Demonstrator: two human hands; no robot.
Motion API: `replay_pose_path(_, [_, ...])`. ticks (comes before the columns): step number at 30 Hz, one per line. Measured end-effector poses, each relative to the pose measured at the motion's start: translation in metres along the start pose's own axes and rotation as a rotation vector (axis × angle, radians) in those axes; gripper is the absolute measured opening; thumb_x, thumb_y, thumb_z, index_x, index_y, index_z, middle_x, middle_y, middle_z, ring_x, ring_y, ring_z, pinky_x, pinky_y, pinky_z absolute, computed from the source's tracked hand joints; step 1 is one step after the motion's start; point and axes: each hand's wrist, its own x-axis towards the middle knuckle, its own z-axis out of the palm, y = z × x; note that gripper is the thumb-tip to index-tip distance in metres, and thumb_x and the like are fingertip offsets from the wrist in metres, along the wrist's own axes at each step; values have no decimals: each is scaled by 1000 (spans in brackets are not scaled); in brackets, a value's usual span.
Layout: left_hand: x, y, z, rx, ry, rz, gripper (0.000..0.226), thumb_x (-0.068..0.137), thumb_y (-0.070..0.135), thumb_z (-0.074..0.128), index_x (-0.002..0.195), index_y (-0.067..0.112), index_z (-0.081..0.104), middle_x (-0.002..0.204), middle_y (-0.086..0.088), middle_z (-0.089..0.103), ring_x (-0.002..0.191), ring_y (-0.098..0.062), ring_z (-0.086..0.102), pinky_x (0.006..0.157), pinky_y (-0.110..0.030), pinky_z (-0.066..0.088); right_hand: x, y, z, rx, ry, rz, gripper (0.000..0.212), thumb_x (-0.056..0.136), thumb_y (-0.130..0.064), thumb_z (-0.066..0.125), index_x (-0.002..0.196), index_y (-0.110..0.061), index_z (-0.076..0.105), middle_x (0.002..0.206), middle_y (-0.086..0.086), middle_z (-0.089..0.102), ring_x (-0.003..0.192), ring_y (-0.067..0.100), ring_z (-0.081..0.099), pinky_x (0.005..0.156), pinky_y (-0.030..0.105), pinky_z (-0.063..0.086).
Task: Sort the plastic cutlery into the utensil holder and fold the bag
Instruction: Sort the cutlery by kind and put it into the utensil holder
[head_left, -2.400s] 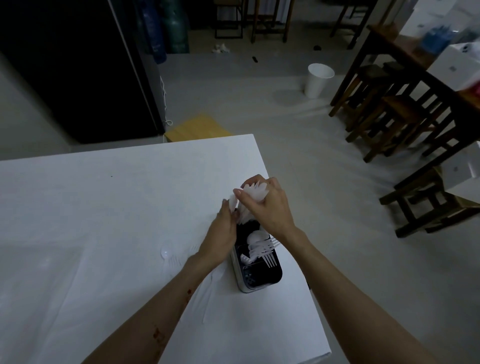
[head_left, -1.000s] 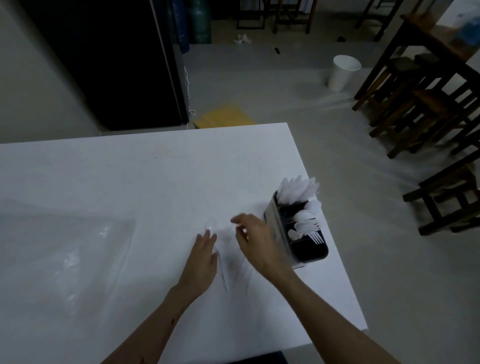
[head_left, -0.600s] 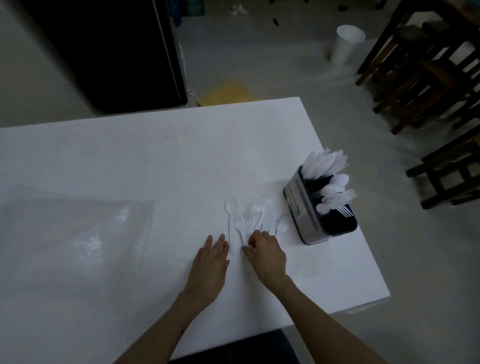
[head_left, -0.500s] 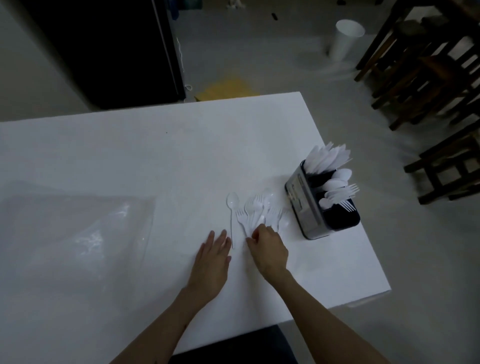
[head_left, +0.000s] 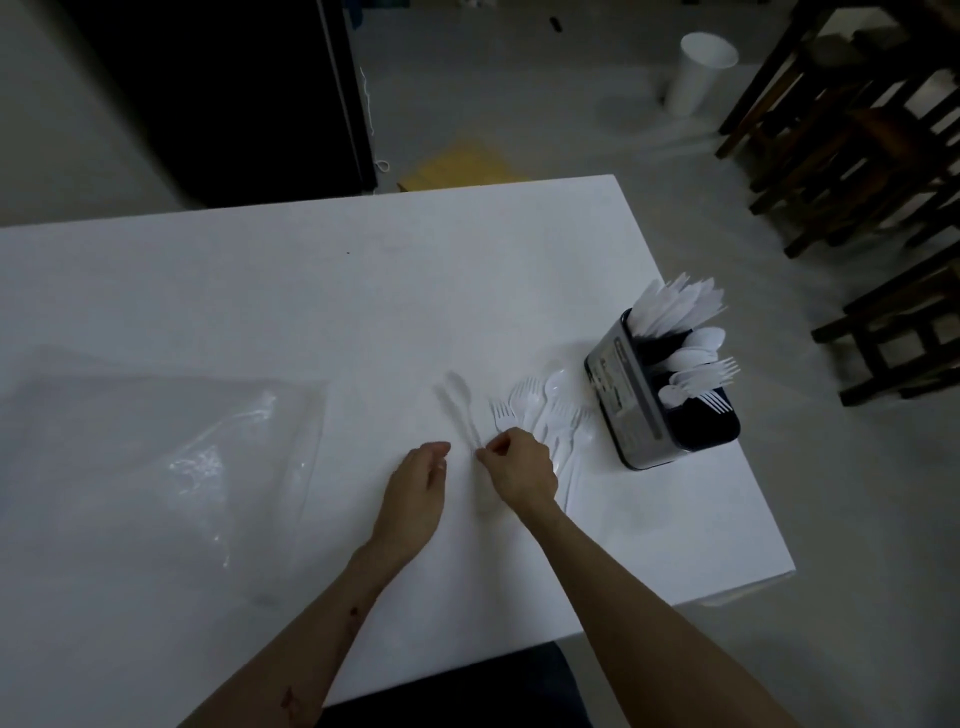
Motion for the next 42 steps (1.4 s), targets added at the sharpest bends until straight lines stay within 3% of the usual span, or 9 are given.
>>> replay_pose_path(4, [17,11,-3,-206,36,-161,30,100,24,43,125,15,58,122,1,64,113,-14,58,99,-25,42,0,5,-7,135,-33,-31,18,93,-34,64,99,-16,65,92,-2,69,84,16,65,76,29,52])
replay_pose_path(7, [28,21,0,-353,-43,-259,27,97,32,48,117,20,61,119,-2,65,111,-18,60,103,-41,45,-4,9,-16,246,-174,-87,15,92,-28,67,98,-14,68,96,1,71,88,17,66,79,27,51])
replay_pose_path(9, [34,30,3,-516,-100,-333,20,95,29,52,104,15,63,109,-7,68,103,-20,63,97,-40,49,-6,12,-21,264,-239,-139,13,92,-27,68,96,-15,71,94,0,72,87,16,68,80,26,51])
replay_pose_path(11, [38,38,4,-692,-69,-404,13,95,17,53,101,11,63,103,-8,69,93,-21,65,87,-34,53,-7,15,-26,239,-185,-149,20,92,-34,67,94,-15,72,89,-3,73,82,14,68,80,28,54])
replay_pose_path(14, [37,39,5,-816,23,-479,17,98,11,48,108,8,60,95,-9,63,83,-21,62,84,-33,53,-5,20,-33,77,113,-30,26,93,-44,61,97,-19,67,91,-6,71,82,14,66,75,29,52])
replay_pose_path(16, [34,38,8,-819,35,-506,18,99,11,43,112,7,56,95,-8,60,82,-21,62,83,-32,53,-2,24,-36,-24,239,58,26,94,-44,60,101,-19,62,95,-4,68,86,17,64,71,29,46])
replay_pose_path(20, [29,35,11,-820,26,-525,13,100,14,45,110,10,51,101,-7,65,85,-22,65,80,-32,53,9,21,-34,-143,214,112,34,94,-49,58,105,-16,59,100,0,67,90,22,65,70,30,41])
replay_pose_path(24, [27,36,13,-798,-6,-507,7,100,17,45,100,14,52,101,-5,69,88,-20,66,86,-34,50,19,16,-31,-184,205,169,26,93,-34,61,107,-13,61,104,5,69,93,25,67,73,31,48])
replay_pose_path(42, [26,34,18,-784,-26,-503,14,99,11,46,111,10,54,106,-7,70,93,-20,67,83,-29,50,19,30,-34,-332,288,98,29,94,-32,60,114,-12,56,112,7,65,99,26,64,71,33,47])
